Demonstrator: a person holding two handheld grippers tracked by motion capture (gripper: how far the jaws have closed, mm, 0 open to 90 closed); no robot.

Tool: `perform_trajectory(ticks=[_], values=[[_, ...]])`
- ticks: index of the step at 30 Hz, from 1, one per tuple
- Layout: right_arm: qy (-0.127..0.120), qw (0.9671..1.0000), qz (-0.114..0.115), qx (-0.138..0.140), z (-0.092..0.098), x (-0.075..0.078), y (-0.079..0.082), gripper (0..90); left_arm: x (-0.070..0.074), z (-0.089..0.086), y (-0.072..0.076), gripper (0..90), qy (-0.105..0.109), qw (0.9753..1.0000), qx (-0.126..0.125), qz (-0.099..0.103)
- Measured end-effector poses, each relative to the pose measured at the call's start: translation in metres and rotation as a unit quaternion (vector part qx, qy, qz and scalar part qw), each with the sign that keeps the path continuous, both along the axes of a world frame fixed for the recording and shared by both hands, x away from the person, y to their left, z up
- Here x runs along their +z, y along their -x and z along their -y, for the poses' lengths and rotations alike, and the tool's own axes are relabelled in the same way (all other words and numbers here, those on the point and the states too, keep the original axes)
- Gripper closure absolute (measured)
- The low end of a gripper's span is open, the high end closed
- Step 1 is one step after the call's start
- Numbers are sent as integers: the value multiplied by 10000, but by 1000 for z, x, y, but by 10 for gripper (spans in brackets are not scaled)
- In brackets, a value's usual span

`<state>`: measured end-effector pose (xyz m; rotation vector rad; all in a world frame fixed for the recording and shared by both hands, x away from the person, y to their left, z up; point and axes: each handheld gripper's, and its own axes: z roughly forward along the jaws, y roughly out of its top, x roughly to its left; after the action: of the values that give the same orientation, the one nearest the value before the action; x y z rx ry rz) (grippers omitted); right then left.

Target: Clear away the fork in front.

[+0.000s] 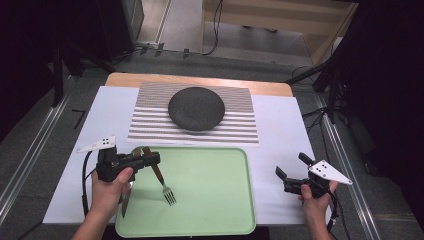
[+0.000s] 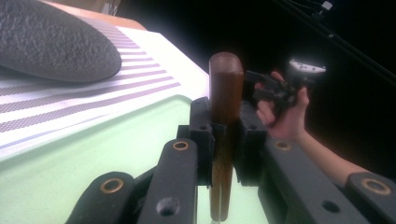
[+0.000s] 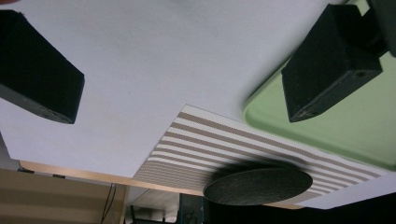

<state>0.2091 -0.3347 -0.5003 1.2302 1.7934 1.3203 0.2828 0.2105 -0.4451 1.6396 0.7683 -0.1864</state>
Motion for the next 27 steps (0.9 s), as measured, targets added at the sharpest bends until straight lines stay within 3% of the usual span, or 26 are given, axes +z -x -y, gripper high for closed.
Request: perform_trajectory(ticks=[6,8,10,14,17,27], values=[[-54,10000,31,-73,6,-2,0,0,-8,3,-20,770,-309,9989,259,-257],[-81,9999,35,-97,8,-3,1,0,-10,6,-23,748,-576,9969,493,-214],[-132,9999,40,-95,11,-4,0,0,-12,6,-25,738,-604,9965,516,-252],[-150,9999,39,-71,14,-6,-1,0,-15,10,-27,706,-982,9925,692,-242],[-172,9998,7,-81,15,-7,-2,0,-20,18,-27,667,-1394,9875,690,-246],[-160,9999,25,-24,14,-8,-3,0,-32,28,-32,600,-1822,9798,735,-378]])
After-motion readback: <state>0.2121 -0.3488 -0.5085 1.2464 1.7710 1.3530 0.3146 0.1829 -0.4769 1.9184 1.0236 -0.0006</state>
